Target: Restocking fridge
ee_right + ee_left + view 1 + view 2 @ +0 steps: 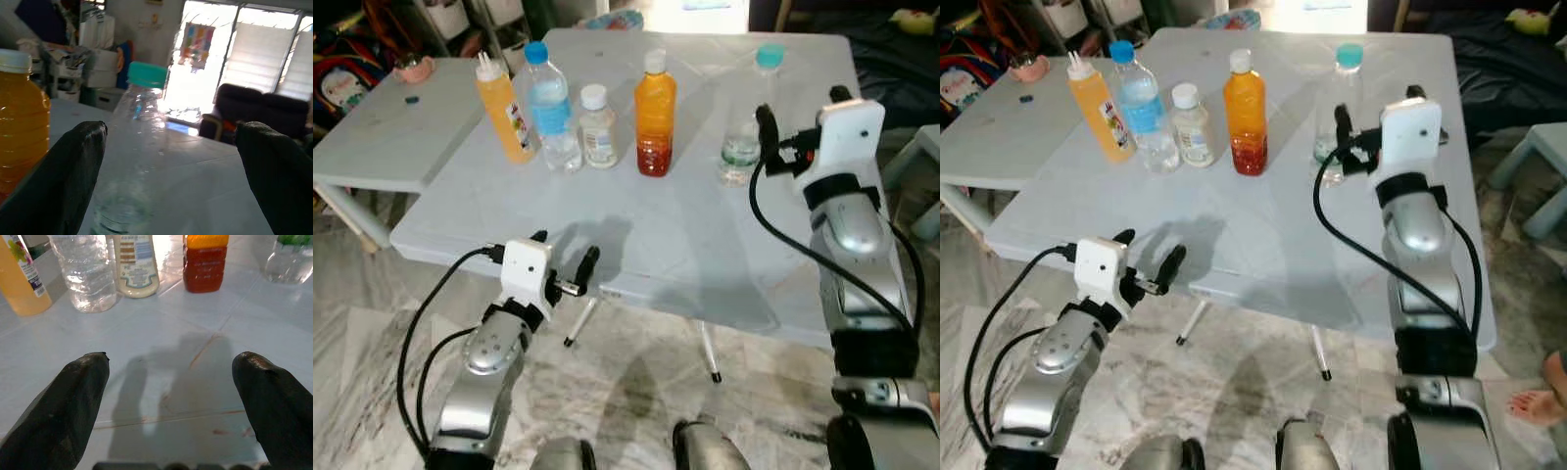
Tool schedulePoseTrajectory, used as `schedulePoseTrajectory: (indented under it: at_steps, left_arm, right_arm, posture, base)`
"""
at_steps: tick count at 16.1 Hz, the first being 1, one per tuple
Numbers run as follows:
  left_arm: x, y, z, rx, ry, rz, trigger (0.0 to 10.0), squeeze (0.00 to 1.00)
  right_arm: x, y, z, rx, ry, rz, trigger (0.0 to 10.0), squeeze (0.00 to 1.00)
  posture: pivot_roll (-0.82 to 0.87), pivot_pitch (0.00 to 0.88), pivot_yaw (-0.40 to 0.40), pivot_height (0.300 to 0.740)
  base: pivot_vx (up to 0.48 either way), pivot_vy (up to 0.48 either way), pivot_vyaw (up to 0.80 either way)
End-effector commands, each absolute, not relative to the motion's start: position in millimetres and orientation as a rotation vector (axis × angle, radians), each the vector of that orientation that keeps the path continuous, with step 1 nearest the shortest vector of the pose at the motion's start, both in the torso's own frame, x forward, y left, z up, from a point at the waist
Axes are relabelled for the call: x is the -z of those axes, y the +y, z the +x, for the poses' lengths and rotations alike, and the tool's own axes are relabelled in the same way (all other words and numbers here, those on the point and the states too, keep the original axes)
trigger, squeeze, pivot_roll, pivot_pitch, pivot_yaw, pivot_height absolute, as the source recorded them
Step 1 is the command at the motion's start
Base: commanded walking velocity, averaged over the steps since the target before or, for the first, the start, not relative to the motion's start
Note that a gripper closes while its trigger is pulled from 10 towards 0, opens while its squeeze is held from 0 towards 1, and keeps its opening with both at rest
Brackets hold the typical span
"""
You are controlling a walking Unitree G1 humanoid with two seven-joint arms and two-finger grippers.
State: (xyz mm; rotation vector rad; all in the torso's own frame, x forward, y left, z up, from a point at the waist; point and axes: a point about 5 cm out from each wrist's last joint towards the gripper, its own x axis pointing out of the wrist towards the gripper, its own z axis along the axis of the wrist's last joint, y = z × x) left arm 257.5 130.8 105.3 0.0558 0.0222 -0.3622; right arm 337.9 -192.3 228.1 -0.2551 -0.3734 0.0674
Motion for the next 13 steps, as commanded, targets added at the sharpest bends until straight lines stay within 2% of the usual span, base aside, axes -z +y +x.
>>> schedulePoseTrajectory:
  at_steps: [1, 7, 13]
  left_arm:
    - [-108.1, 136.0, 255.2, 0.353, 0.024, 0.091, 10.0, 0.0]
    - [-110.3, 141.8, 252.9, 0.362, 0.04, 0.113, 10.0, 0.0]
    - [-112.7, 146.4, 251.2, 0.363, 0.049, 0.139, 10.0, 0.0]
  right_arm:
    - [-238.6, -184.9, 343.5, -0.089, -0.393, -0.25, 10.0, 0.0]
    - [-259.7, -185.6, 352.7, -0.066, -0.439, -0.273, 10.0, 0.0]
    - [-280.5, -187.7, 375.4, -0.08, -0.434, -0.253, 10.0, 0.0]
  posture:
    - [0.05, 0.137, 0.128, 0.74]
    - [0.08, 0.155, 0.148, 0.74]
    - [0.1, 0.165, 0.142, 0.74]
  base:
    - [0.0, 0.0, 0.0]
    - [0.0, 0.0, 0.0]
    - [0.0, 0.0, 0.0]
